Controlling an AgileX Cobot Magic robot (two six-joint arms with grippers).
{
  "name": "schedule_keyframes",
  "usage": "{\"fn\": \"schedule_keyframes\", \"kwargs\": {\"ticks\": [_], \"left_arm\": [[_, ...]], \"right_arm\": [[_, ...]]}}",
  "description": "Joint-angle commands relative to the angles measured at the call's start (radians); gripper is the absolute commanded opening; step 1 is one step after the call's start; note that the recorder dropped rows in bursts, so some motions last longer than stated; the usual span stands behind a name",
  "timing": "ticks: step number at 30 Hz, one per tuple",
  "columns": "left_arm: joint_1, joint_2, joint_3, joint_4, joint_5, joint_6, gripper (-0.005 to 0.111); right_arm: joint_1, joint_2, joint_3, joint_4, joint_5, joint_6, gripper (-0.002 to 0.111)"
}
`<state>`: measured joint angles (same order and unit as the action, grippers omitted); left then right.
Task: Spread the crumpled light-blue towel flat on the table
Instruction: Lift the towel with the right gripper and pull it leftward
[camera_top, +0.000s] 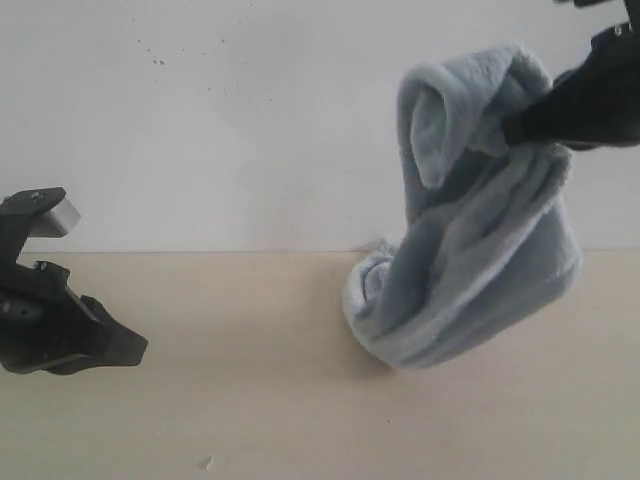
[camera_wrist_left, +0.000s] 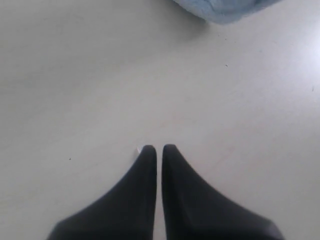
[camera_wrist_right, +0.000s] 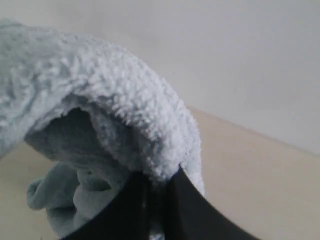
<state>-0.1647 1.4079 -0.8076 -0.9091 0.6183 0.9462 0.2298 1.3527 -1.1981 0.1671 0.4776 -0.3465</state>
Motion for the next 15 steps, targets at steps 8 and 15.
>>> {"fn": "schedule_keyframes", "kwargs": {"ticks": [8,15], "left_arm": [[-0.006,0.020,-0.006,0.121,0.004,-0.041,0.004],[-0.006,0.026,-0.006,0.121,0.004,-0.041,0.004]], "right_arm": [[-0.104,0.245,-0.001,-0.252,0.362,0.210,0.021],[-0.120,0.286,-0.001,-0.627,0.406,0.568,0.054]]}}
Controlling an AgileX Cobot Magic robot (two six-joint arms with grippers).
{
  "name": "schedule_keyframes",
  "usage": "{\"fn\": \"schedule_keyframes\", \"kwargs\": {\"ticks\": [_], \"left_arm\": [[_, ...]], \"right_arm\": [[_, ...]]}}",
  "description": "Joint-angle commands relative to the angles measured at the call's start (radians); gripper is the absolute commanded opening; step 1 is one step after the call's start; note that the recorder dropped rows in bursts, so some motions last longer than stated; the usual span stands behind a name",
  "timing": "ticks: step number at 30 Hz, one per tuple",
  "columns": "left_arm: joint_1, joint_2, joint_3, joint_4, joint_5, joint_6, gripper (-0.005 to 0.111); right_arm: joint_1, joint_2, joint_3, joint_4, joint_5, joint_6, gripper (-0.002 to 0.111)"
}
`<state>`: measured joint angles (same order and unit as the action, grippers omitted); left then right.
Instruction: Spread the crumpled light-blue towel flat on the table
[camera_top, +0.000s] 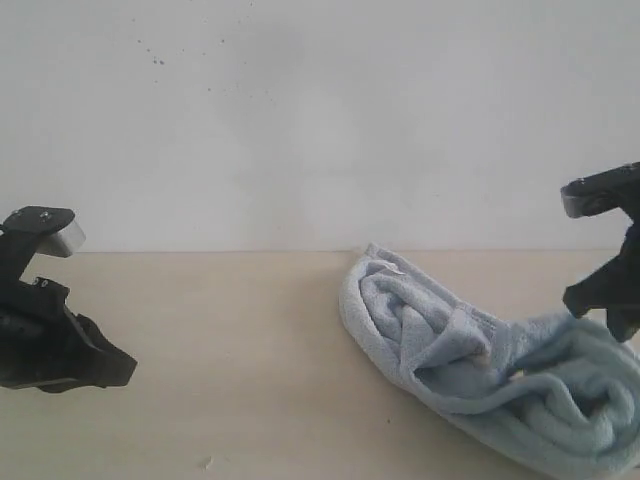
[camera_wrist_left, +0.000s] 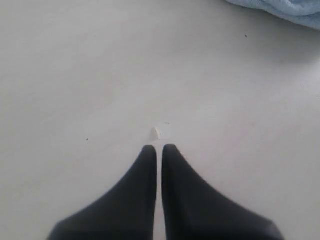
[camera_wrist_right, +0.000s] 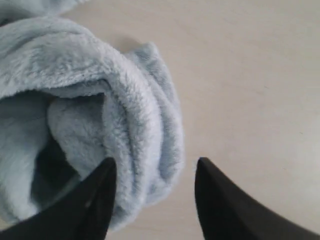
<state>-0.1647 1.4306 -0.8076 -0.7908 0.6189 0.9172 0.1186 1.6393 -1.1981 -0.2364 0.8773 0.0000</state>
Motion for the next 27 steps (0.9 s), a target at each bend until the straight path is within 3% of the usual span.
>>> {"fn": "schedule_keyframes", "kwargs": {"ticks": [1,3,5,6,8,12,15,23,27], "left_arm": [[-0.006,0.003,-0.006,0.003,-0.002,-0.014,0.004],[-0.006,0.015,-0.006,0.003,-0.026,-0.022,0.004],[-0.006,0.037,-0.006,-0.006,-0.042,-0.039,0.004],[-0.006,0.058,-0.006,-0.027,-0.040,-0.041,0.004],[-0.006,0.082,-0.006,-0.062,-0.040,-0.041,0.004],[-0.006,0.100,-0.006,-0.066,-0.040,-0.041,0.004],[-0.006,0.100,-0.006,-0.066,-0.021,-0.041,0.004],[-0.006,0.100,-0.006,-0.066,-0.079,-0.034,0.004],[-0.006,0.100,-0.006,-0.066,-0.079,-0.034,0.004]], "right_arm": [[-0.009,0.000,-0.001,-0.241,0.004,0.248,0.053],[-0.007,-0.002,-0.001,-0.202,-0.036,0.286,0.050],[0.021,-0.002,-0.001,0.021,-0.147,0.223,0.045],[0.058,-0.001,-0.001,0.203,-0.200,0.028,0.036],[0.121,0.001,-0.001,0.361,-0.246,-0.280,0.027],[0.159,0.097,-0.011,0.257,-0.395,-0.283,0.028],[0.161,0.173,-0.095,0.182,-0.359,-0.219,0.047],[0.161,0.430,-0.506,0.158,0.070,-0.126,0.049],[0.161,0.513,-0.610,0.093,0.162,-0.396,0.049]]}}
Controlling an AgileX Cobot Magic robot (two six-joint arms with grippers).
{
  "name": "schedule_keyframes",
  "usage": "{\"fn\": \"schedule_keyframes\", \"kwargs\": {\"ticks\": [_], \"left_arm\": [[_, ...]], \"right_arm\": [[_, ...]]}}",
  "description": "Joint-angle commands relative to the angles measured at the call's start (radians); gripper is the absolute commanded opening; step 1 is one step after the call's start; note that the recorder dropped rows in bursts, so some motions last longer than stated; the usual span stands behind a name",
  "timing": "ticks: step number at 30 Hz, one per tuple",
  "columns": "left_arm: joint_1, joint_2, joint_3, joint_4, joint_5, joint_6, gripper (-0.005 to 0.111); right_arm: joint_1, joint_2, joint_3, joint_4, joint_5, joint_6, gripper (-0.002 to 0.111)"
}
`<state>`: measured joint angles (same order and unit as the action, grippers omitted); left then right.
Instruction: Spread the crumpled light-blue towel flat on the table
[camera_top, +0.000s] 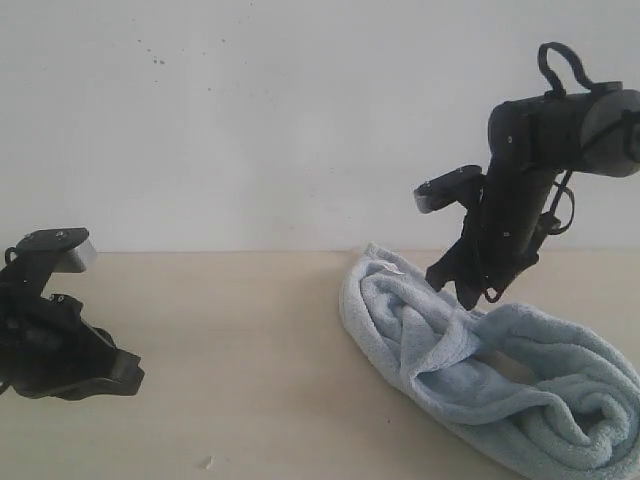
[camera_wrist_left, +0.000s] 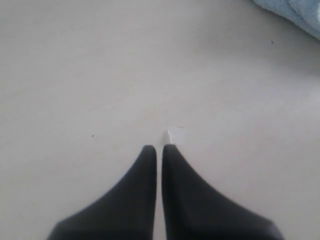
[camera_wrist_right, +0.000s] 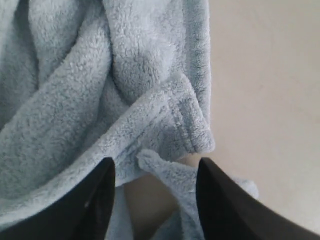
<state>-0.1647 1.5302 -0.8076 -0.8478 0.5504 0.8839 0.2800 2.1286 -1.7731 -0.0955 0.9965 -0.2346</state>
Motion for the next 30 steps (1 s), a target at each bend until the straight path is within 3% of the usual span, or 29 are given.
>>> {"fn": "schedule_keyframes", "kwargs": {"ticks": [1,5,17,19,23,30], "left_arm": [[-0.006,0.001,-0.006,-0.009,-0.010,0.000,0.004],[-0.006,0.001,-0.006,-0.009,-0.012,0.000,0.004],[-0.006,0.003,-0.006,-0.009,0.003,0.000,0.004],[-0.006,0.003,-0.006,-0.009,0.003,0.000,0.004],[-0.006,0.003,-0.006,-0.009,0.003,0.000,0.004],[-0.006,0.003,-0.006,0.076,0.003,0.000,0.004]], "right_arm": [[0.000,0.027,-0.035,-0.048,0.037,-0.218,0.049],[0.000,0.038,-0.035,-0.049,0.030,-0.307,0.049],[0.000,0.110,-0.029,-0.019,0.026,-0.264,0.047],[0.000,0.103,-0.029,-0.019,0.034,-0.261,0.037],[0.000,0.090,-0.029,-0.019,0.103,-0.249,0.000],[-0.002,0.016,-0.029,-0.019,0.152,-0.063,0.000]]}}
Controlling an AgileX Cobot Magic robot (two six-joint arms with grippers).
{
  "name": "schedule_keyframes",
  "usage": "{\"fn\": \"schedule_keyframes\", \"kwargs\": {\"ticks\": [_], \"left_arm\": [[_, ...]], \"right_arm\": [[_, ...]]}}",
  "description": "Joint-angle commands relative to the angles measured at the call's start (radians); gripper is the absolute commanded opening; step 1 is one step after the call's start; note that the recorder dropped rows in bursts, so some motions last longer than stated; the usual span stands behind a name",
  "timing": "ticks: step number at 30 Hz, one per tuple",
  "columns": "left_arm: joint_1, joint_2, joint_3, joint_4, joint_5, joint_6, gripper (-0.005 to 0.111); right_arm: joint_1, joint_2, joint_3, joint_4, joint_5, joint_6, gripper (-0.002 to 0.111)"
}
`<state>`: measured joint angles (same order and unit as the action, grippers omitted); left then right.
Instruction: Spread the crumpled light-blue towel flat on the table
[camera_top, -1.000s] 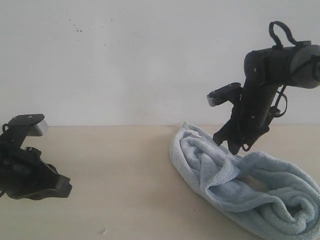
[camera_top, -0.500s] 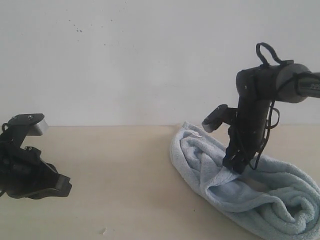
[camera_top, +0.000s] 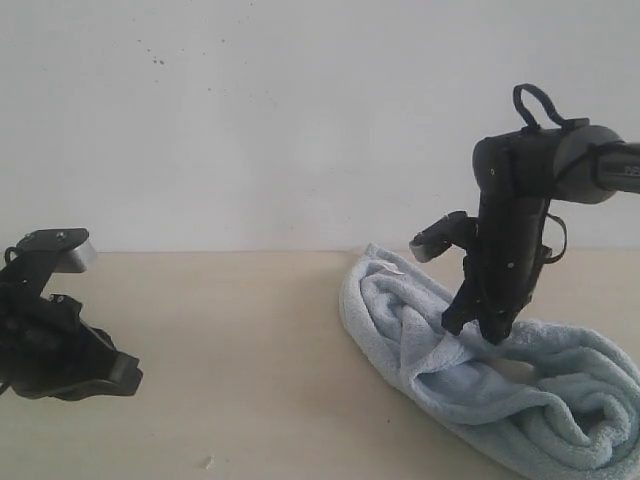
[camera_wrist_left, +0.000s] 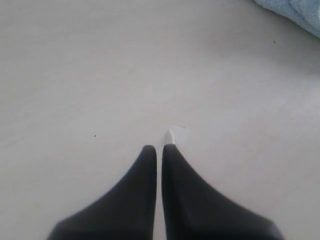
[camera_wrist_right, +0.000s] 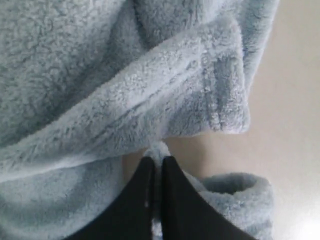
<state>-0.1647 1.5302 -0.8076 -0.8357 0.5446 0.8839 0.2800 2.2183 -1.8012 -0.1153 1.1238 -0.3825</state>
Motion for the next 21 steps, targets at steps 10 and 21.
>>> {"fn": "schedule_keyframes", "kwargs": {"ticks": [10,21], "left_arm": [[-0.006,-0.059,0.008,0.130,0.094,-0.008,0.004],[-0.006,-0.450,0.164,0.069,-0.012,-0.031,0.004]], "right_arm": [[-0.143,-0.438,0.060,0.002,0.057,0.282,0.000],[-0.380,-0.786,0.552,0.145,-0.138,0.251,0.000]]}}
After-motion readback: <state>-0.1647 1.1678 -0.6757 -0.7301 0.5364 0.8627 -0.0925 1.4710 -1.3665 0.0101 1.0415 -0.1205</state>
